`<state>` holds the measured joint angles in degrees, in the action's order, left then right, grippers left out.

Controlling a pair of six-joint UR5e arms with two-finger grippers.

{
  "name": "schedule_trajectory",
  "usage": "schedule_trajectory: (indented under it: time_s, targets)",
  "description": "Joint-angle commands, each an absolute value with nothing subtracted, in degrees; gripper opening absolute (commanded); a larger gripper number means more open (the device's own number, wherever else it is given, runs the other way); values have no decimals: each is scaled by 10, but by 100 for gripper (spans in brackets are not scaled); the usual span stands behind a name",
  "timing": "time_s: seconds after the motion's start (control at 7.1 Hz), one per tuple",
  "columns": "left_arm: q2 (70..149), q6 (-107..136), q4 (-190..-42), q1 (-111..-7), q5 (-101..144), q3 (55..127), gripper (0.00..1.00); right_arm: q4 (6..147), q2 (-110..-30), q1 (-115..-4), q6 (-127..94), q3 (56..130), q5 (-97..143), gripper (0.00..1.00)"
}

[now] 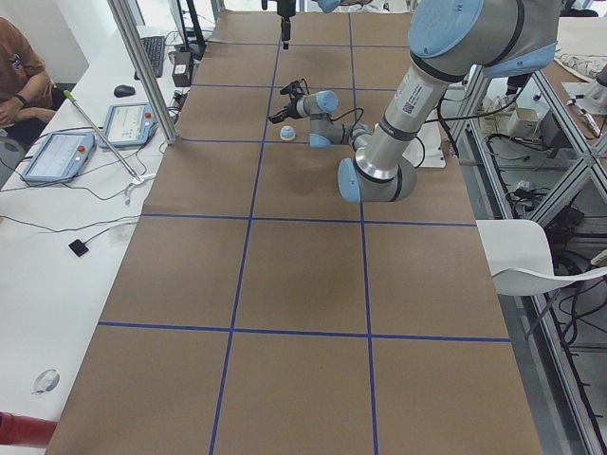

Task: Place and press bell with both arms
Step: 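Lower the bell onto the table centre, open the left gripper and withdraw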

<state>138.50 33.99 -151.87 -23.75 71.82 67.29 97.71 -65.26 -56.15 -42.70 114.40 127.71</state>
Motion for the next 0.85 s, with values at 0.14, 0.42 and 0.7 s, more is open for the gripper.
schedule_trajectory:
  time_s: [0.14, 0.42, 0.7]
  targets:
    - [1380, 363, -1276, -340, 859, 765, 100, 966, -635, -555, -469, 1125, 1266, 100]
    - [1342, 363, -1126, -407, 956, 831, 100, 961, -602, -550, -469, 1073, 1255, 100]
    - [1271, 353, -1087, -517, 1144, 832, 100, 956, -597, -543, -501, 1049, 1253, 98]
